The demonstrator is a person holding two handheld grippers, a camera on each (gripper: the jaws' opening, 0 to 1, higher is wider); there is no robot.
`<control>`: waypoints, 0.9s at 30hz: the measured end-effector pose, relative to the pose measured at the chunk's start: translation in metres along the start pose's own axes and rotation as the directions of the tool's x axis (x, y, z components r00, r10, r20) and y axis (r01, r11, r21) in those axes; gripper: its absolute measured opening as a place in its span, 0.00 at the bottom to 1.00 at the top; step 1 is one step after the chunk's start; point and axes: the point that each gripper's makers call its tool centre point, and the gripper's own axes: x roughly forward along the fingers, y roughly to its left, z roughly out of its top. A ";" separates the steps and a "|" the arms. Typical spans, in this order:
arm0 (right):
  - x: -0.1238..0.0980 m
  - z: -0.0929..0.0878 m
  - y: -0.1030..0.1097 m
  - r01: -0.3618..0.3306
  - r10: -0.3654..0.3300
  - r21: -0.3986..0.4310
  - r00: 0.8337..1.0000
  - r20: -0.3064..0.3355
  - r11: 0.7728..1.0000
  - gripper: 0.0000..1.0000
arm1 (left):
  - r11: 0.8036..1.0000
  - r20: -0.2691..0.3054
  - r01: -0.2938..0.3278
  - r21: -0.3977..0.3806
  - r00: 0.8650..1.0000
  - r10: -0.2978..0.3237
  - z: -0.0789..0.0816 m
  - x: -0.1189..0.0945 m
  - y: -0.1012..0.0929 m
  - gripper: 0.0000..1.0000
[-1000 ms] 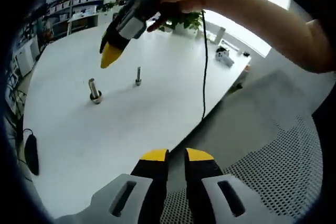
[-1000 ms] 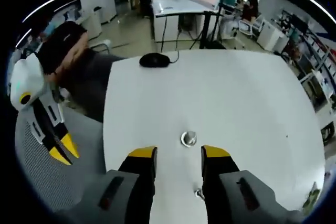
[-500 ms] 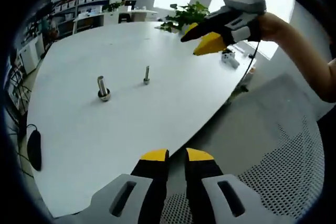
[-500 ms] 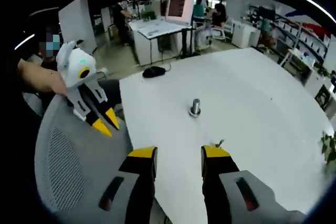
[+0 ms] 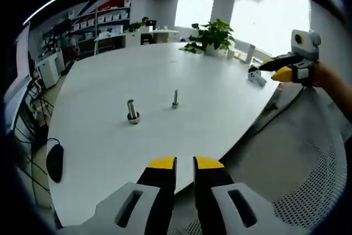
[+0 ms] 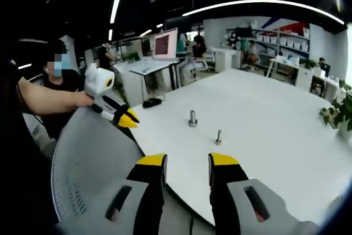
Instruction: Place the washer onto the threaded stud by aligning its center hole with the stud, sliding it down to the base, and recovering from edge contact or off-axis alignment until the washer reaches the visible bottom stop.
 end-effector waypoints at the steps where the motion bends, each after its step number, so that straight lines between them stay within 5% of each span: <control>1: 0.000 0.002 0.001 0.000 0.000 -0.009 1.000 0.007 1.000 0.31 | 1.000 -0.003 0.002 0.006 1.000 -0.002 -0.001 0.000 -0.001 0.10; 3: 0.001 0.012 -0.001 0.033 -0.031 -0.060 0.999 0.027 0.998 0.31 | 0.999 -0.002 -0.008 0.038 1.000 0.008 -0.001 -0.001 0.000 0.10; 6: 0.000 0.012 -0.005 0.080 -0.076 -0.148 0.997 0.035 0.986 0.31 | 0.999 0.049 -0.042 -0.023 0.998 0.043 0.006 -0.005 0.008 0.10; 10: 0.005 -0.016 -0.031 0.190 -0.219 -0.265 0.972 -0.087 0.945 0.28 | 0.999 0.082 -0.042 -0.004 0.996 0.043 0.011 -0.007 0.006 0.10; 15: 0.012 0.005 -0.011 0.130 -0.130 -0.239 0.991 0.014 0.962 0.26 | 0.997 0.093 -0.071 -0.016 0.993 0.072 0.012 -0.010 0.015 0.09; 18: 0.009 -0.010 -0.015 0.140 -0.157 -0.247 0.986 -0.049 0.959 0.26 | 0.998 0.098 -0.064 -0.020 0.993 0.065 0.011 -0.010 0.011 0.09; 27: 0.017 -0.015 -0.005 0.107 -0.152 -0.366 0.984 -0.097 0.924 0.26 | 0.997 0.086 -0.067 -0.033 0.994 0.069 0.009 -0.009 0.013 0.09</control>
